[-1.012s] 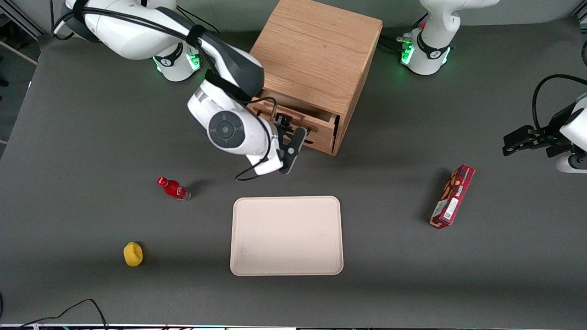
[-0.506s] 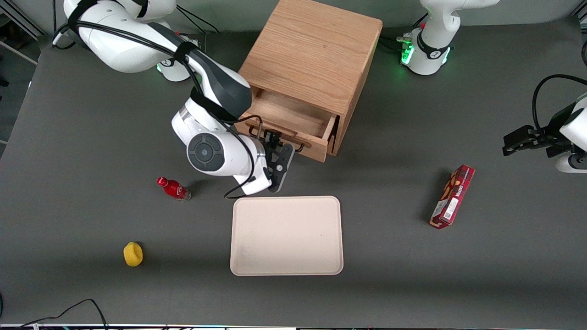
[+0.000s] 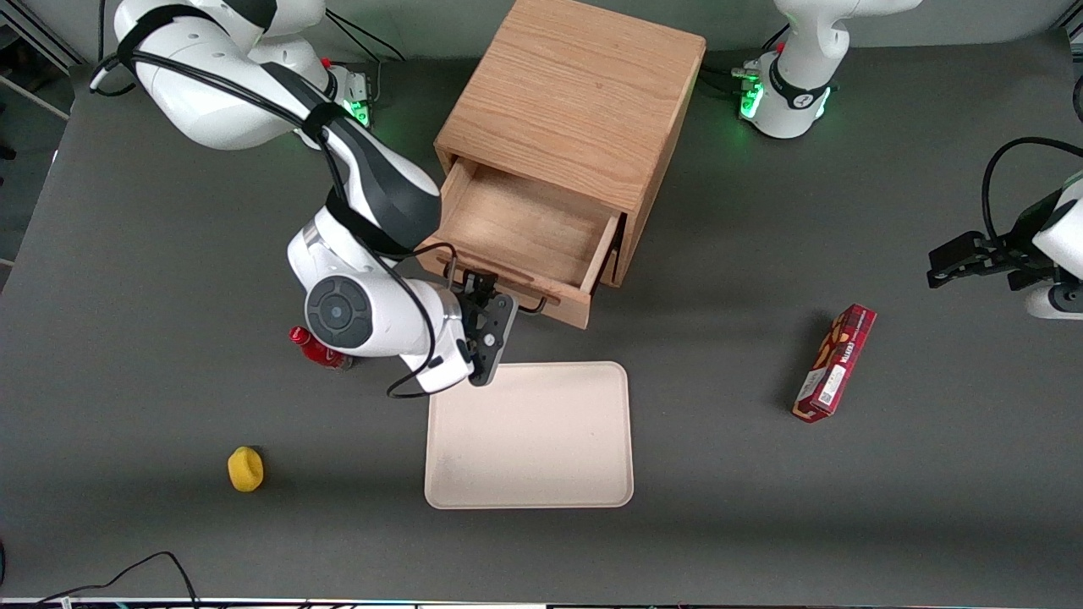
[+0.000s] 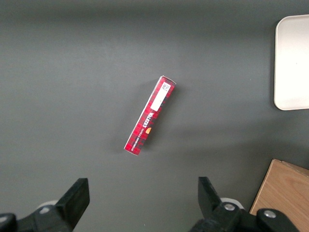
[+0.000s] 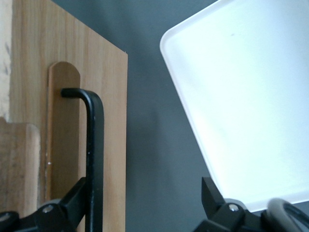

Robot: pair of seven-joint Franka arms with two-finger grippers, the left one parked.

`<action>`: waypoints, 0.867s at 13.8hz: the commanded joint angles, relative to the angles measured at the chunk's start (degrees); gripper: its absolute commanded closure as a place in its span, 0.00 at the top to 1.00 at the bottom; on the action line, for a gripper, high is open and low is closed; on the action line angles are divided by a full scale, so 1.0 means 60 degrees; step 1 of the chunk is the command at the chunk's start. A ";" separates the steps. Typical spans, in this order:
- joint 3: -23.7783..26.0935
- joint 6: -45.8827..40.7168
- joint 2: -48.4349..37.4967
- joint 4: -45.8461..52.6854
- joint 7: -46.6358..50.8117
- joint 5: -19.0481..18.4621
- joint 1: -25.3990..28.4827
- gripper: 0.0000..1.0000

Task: Open upper drawer
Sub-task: 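Pull the handle outward with the right gripper, sliding the drawer open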

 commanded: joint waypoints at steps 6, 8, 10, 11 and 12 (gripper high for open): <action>-0.0506 -0.0303 0.0881 0.1664 -0.1004 -0.0425 0.0208 1.00; -0.0506 -0.0303 0.1130 0.2104 -0.1018 -0.0411 0.0193 1.00; -0.0506 -0.0288 0.1481 0.2791 -0.1688 -0.0411 0.0193 1.00; -0.0506 -0.0288 0.1512 0.2896 -0.1736 -0.0425 0.0193 1.00; -0.0506 -0.0303 0.1483 0.2897 -0.1722 -0.0425 0.0193 1.00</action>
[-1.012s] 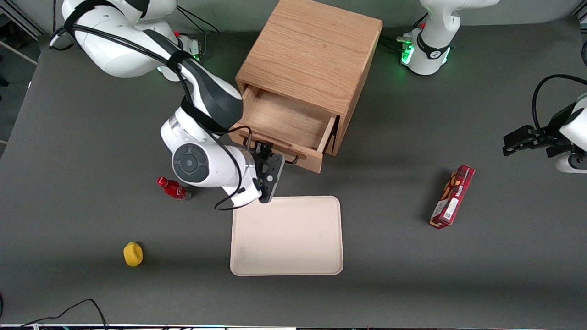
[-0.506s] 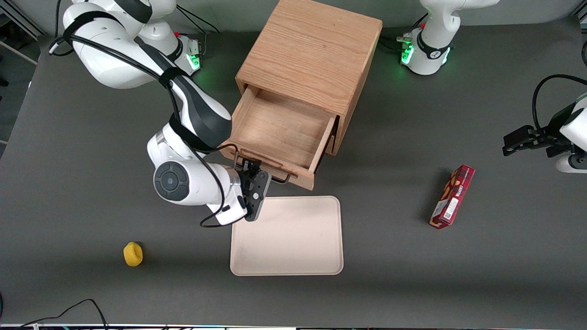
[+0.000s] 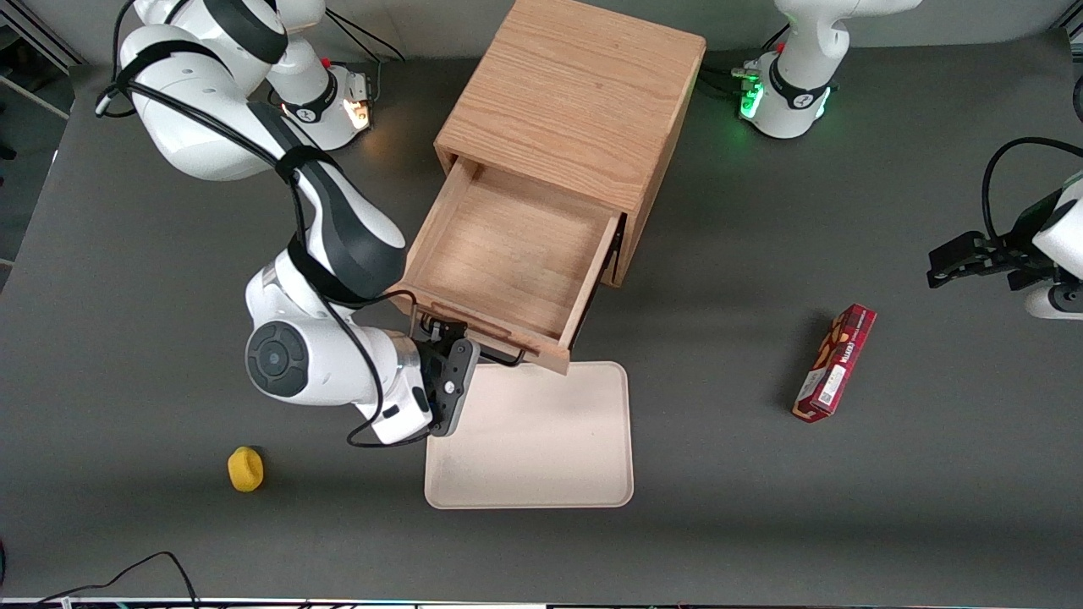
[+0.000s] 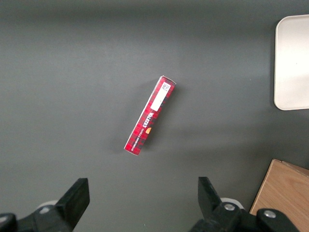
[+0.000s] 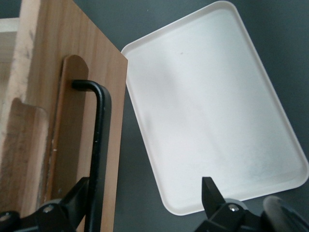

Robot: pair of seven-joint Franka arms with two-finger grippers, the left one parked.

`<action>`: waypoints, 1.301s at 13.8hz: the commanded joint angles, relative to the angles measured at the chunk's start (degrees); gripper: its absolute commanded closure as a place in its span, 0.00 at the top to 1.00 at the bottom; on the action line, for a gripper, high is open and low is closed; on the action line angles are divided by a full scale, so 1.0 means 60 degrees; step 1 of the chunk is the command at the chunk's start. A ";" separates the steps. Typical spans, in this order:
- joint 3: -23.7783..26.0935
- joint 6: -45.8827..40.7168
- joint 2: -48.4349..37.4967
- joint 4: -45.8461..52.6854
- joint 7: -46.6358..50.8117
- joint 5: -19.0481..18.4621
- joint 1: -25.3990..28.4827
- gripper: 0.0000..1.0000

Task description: Open upper drawer

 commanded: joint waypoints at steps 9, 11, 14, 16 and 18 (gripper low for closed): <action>0.0021 -0.3485 -0.3851 0.0577 0.2643 -0.0174 -0.0045 1.00; 0.0021 -0.4333 -0.4409 0.0532 0.4004 -0.0130 -0.0264 1.00; -0.0518 -0.5538 -0.5695 0.0197 0.6173 -0.0437 -0.0498 1.00; -0.1425 -0.6411 -0.6255 0.0020 0.6149 -0.0336 -0.0601 1.00; -0.2421 -0.7619 -0.6885 -0.0576 0.6121 -0.0657 -0.0587 1.00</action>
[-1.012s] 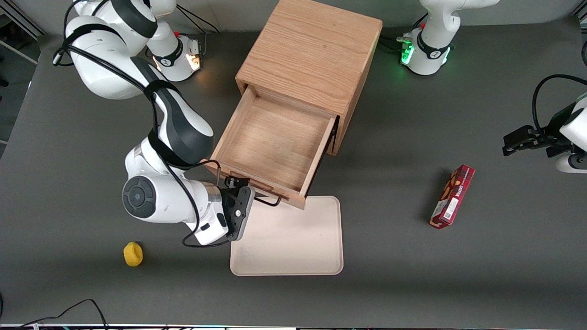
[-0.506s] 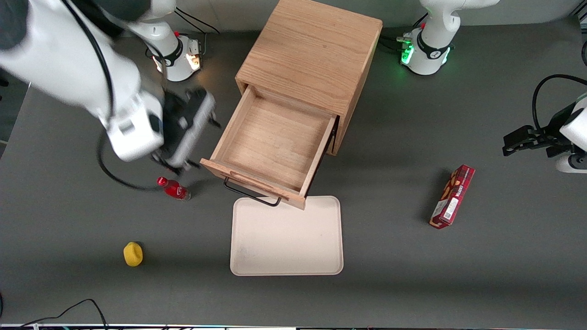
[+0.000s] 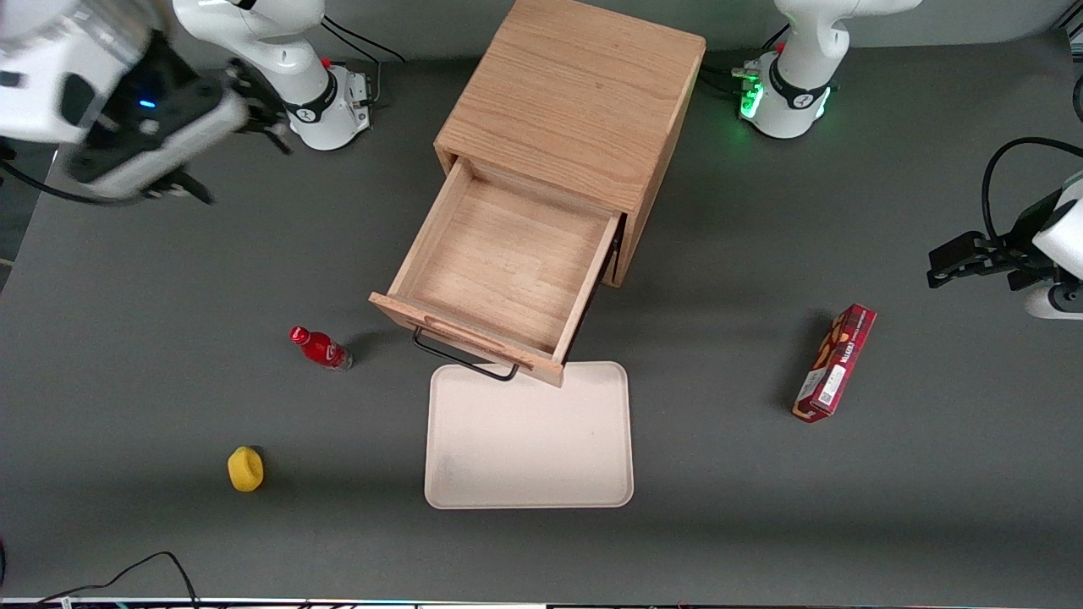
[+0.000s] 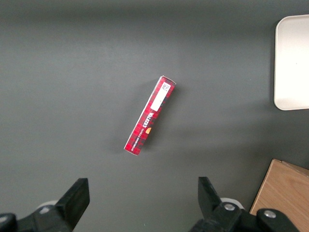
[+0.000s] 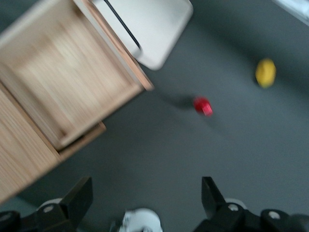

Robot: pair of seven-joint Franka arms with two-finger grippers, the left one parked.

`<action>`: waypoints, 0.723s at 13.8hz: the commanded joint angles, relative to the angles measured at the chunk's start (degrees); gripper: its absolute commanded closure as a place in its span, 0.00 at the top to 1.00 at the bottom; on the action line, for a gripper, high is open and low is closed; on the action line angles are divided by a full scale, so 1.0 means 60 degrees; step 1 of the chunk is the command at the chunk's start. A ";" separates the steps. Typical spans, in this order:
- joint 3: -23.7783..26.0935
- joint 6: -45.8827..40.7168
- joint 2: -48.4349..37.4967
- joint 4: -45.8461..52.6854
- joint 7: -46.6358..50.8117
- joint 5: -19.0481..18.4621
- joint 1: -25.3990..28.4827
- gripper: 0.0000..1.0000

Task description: Open upper drawer

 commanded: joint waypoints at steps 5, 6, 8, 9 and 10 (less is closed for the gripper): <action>-0.2817 0.2647 -0.3984 -0.6525 0.0398 0.0811 -0.0179 1.00; -0.2849 0.3616 -0.4822 -0.8022 0.0398 0.0841 -0.0179 1.00; -0.2849 0.4779 -0.5720 -0.9627 0.0398 0.0870 -0.0179 1.00; -0.2893 0.4928 -0.5796 -0.9779 0.0383 0.0885 -0.0179 1.00; -0.2936 0.4944 -0.5739 -0.9693 0.0267 0.0885 -0.0150 1.00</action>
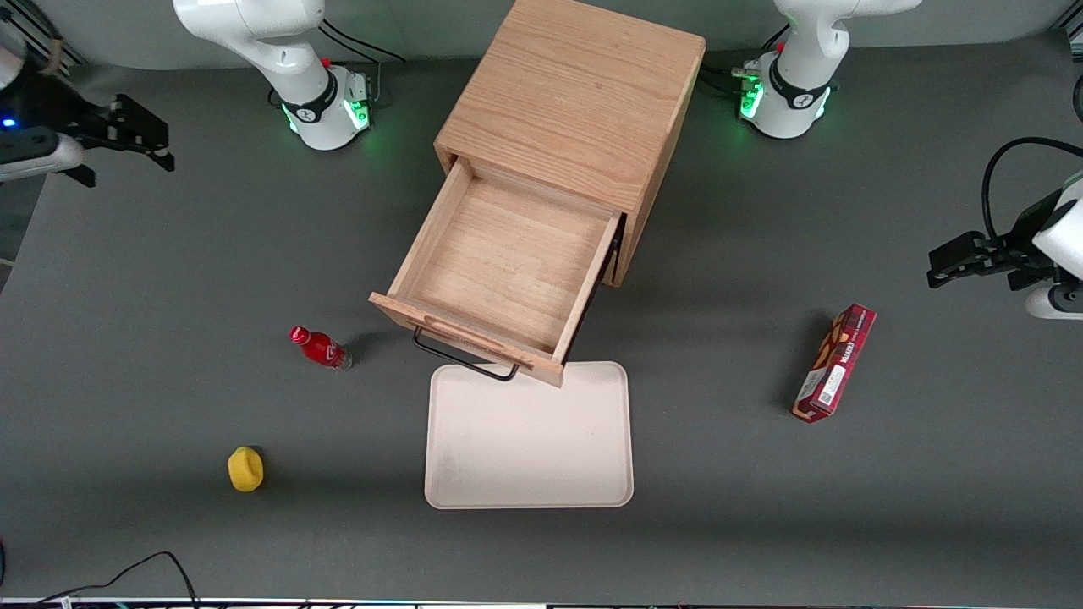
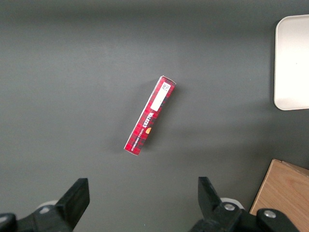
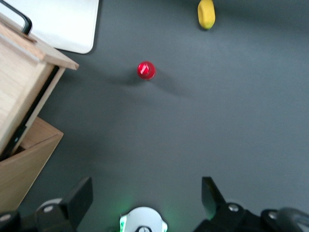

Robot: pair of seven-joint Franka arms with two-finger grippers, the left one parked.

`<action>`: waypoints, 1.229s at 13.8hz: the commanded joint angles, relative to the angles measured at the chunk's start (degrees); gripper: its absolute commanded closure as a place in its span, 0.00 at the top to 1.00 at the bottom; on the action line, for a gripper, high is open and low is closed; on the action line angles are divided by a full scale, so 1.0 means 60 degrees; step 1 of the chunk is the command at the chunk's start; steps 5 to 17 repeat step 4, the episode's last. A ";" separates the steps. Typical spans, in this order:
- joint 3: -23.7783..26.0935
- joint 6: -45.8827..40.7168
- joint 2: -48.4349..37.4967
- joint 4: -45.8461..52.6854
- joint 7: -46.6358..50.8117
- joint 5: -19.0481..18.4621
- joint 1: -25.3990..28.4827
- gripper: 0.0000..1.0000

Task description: Open upper drawer

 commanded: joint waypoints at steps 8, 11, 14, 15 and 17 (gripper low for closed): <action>-0.0352 0.0638 -0.0774 -0.0978 0.0314 0.0672 0.0076 1.00; -0.0352 0.0638 -0.0774 -0.0978 0.0314 0.0672 0.0076 1.00; -0.0352 0.0638 -0.0774 -0.0978 0.0314 0.0672 0.0076 1.00; -0.0352 0.0638 -0.0774 -0.0978 0.0314 0.0672 0.0076 1.00; -0.0352 0.0638 -0.0774 -0.0978 0.0314 0.0672 0.0076 1.00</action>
